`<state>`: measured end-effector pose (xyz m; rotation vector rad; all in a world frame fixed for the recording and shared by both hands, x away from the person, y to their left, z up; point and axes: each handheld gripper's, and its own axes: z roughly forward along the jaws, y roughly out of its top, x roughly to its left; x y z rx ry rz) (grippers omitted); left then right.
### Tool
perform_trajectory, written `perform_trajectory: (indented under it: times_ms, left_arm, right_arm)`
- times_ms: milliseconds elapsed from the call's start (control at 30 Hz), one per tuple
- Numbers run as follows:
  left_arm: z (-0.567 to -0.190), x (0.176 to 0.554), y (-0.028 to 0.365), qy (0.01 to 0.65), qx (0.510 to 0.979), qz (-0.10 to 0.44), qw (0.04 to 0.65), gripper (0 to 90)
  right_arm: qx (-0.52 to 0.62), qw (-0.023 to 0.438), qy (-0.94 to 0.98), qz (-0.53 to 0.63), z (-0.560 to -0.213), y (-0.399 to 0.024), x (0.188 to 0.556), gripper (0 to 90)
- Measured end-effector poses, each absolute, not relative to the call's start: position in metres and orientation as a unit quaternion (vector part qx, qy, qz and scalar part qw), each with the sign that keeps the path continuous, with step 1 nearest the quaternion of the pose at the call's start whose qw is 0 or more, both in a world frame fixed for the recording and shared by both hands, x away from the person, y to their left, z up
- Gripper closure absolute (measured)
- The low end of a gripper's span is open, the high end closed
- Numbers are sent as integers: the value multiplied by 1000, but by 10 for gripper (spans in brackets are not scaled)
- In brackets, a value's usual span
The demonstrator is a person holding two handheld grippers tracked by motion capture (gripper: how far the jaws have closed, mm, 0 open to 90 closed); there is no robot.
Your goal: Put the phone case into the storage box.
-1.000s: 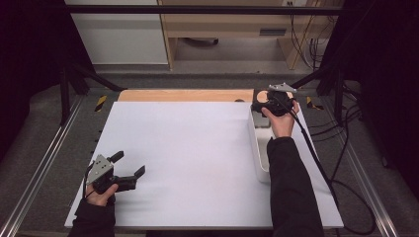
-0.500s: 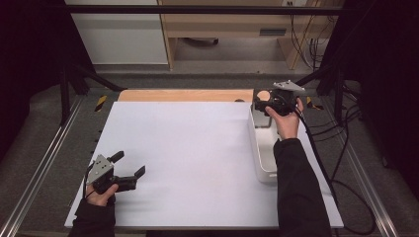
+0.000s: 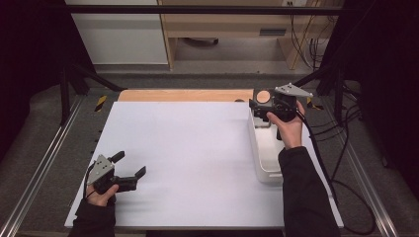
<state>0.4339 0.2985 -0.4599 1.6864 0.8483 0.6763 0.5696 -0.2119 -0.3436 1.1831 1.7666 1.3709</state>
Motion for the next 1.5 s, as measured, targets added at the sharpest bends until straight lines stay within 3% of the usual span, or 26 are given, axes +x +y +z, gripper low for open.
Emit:
perform_trajectory:
  times_ms: [533, 1500]
  left_arm:
    - [-460, 434, 296, 352, 713, 282, 538, 6]
    - [-460, 433, 292, 343, 718, 279, 537, 4]
  right_arm:
    - [370, 278, 686, 561, -343, -211, 511, 4]
    - [353, 259, 695, 570, -408, -269, 441, 3]
